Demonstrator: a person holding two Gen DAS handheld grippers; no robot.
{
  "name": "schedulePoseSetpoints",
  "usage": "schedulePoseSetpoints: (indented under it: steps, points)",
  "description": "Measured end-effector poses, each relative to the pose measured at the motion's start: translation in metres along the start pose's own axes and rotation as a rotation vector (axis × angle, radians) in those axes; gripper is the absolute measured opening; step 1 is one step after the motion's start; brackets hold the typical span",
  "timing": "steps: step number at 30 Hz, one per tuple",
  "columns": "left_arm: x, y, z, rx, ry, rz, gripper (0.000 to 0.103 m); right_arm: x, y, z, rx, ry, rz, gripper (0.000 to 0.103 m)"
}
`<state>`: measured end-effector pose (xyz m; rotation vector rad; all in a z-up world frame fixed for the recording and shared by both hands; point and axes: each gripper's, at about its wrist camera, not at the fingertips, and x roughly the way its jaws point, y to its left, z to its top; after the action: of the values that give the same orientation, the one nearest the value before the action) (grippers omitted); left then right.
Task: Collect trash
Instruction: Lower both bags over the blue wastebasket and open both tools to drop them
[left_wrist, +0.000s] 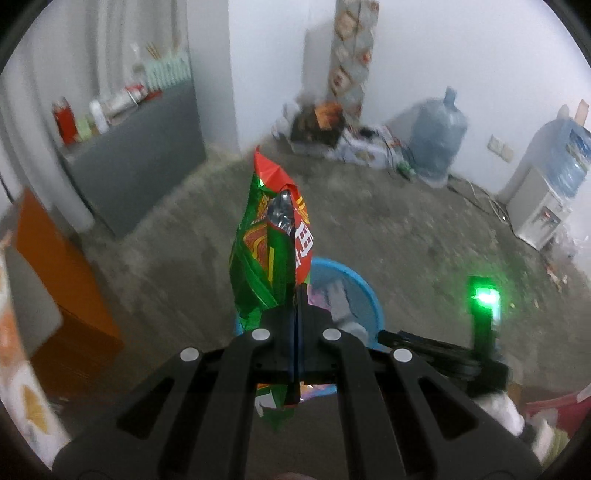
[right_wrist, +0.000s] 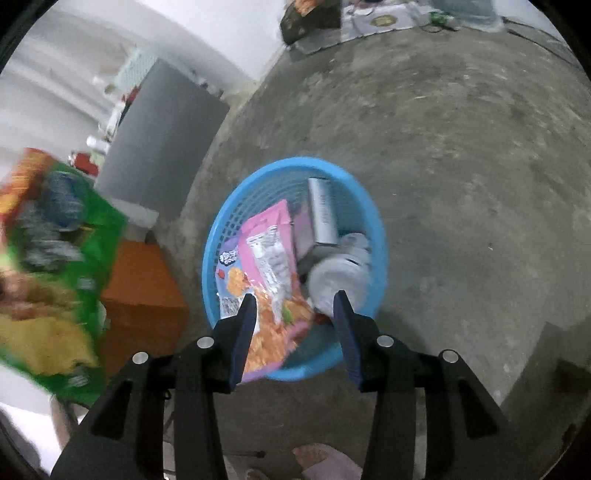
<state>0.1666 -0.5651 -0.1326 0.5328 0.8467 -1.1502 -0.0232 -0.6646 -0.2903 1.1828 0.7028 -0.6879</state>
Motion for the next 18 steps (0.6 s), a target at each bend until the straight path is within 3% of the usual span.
schedulePoseSetpoints:
  steps: [2, 3, 4, 6, 8, 11, 18]
  points:
    - [0.024, -0.01, -0.003, 0.006, 0.064, -0.032, 0.002, -0.015, -0.014, -0.011, 0.028, -0.008, -0.001, 0.043]
    - [0.043, -0.017, -0.005, 0.02, 0.122, -0.056, 0.012, -0.019, -0.02, -0.017, 0.04, -0.006, -0.003, 0.043]
    - [0.055, -0.022, -0.008, 0.026, 0.157, -0.056, 0.038, -0.023, -0.028, -0.024, 0.051, 0.001, -0.009, 0.043]
    - [0.077, -0.033, -0.017, 0.06, 0.212, -0.055, 0.065, -0.027, -0.039, -0.036, 0.068, 0.014, -0.024, 0.043]
    - [0.08, -0.039, -0.022, 0.076, 0.206, -0.062, 0.064, -0.031, -0.052, -0.051, 0.091, 0.04, -0.035, 0.043]
    - [0.06, -0.034, -0.021, 0.011, 0.165, -0.12, 0.065, -0.037, -0.065, -0.066, 0.106, 0.06, -0.039, 0.043]
    - [-0.038, -0.02, -0.016, -0.005, 0.005, -0.116, 0.069, -0.061, -0.041, -0.083, 0.017, 0.049, -0.023, 0.043]
